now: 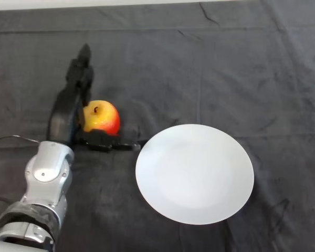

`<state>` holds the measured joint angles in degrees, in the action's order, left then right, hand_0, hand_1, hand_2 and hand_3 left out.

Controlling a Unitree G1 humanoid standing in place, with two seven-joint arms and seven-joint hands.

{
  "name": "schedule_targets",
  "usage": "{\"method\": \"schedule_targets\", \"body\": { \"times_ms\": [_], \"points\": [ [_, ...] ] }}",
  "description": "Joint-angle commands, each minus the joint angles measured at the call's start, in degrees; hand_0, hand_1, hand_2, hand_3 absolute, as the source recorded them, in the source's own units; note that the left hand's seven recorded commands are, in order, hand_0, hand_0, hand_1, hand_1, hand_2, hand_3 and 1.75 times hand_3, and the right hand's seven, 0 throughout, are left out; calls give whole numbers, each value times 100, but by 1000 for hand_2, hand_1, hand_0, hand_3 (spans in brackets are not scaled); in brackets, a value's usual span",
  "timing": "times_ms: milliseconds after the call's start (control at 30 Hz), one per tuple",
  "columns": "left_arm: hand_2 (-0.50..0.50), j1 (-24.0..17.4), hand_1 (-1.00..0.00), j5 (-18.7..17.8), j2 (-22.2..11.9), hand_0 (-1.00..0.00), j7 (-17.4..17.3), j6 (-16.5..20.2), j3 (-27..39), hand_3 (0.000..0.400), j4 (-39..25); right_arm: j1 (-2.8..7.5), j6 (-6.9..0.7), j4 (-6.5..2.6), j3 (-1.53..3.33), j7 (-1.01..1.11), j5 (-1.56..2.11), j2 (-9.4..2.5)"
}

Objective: Move the apple to the plate

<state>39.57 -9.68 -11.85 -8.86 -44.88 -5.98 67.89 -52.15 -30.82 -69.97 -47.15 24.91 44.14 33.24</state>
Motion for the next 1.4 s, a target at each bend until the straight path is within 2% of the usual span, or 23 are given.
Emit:
{"method": "schedule_targets", "body": {
  "times_ms": [33,300,800,1100,1400],
  "points": [
    [0,287,0,150,-85,0,-84,126,-108,0,211,225,40,-38,-29,1,43,103],
    [0,344,0,290,-243,0,-140,349,-194,0,327,225,39,-38,-29,1,44,103],
    [0,454,0,419,-509,0,281,569,-32,0,348,225,38,-37,-29,-1,46,103],
    [0,418,0,411,-515,0,743,436,189,0,281,226,38,-37,-28,-1,47,103],
    [0,469,0,663,-358,0,1158,527,87,0,296,226,38,-35,-28,-2,47,102]
  ]
}}
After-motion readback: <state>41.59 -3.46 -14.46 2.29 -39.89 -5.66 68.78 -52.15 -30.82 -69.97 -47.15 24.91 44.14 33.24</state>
